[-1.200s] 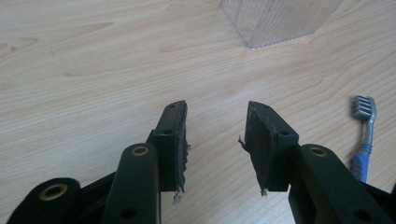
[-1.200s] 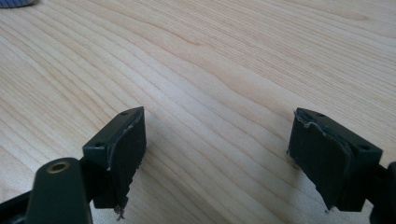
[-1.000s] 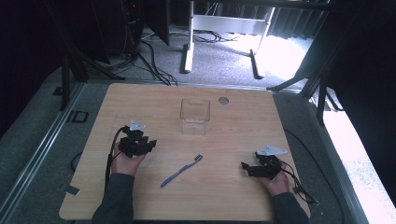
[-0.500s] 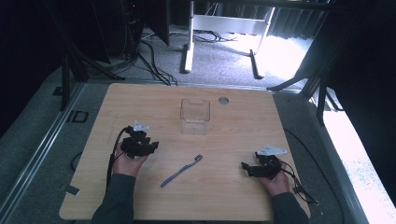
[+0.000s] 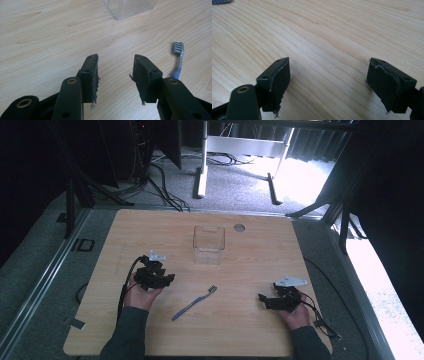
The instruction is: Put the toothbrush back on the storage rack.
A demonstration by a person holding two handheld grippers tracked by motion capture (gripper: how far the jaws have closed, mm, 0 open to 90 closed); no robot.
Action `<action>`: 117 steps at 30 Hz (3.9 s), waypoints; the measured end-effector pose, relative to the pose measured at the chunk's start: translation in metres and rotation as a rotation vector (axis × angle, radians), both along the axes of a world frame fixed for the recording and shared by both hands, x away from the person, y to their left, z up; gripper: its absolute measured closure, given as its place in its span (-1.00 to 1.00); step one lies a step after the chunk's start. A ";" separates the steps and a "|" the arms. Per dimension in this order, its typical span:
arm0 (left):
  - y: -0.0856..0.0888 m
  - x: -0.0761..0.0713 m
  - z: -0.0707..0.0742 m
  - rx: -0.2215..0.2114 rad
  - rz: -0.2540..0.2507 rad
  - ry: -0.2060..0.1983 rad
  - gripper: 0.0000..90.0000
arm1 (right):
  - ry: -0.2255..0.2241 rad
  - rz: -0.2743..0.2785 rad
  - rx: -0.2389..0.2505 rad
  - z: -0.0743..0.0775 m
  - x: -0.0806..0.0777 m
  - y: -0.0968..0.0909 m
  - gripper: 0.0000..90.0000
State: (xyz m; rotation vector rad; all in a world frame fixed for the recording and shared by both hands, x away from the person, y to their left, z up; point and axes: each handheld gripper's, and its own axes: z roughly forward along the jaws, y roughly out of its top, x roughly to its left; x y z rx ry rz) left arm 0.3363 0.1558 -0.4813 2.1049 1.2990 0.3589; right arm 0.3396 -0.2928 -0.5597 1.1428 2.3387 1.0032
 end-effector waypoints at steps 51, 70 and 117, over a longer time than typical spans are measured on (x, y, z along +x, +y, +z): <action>-0.045 0.004 0.005 0.102 -0.119 0.085 0.30 | 0.001 -0.002 0.003 0.000 0.000 0.000 -0.58; -0.054 0.007 0.012 0.127 -0.135 0.108 0.35 | 0.002 -0.003 0.004 0.000 0.000 0.000 -0.58; -0.075 0.016 0.018 0.216 -0.189 0.221 0.31 | -0.001 0.000 0.000 0.000 0.000 0.000 -0.58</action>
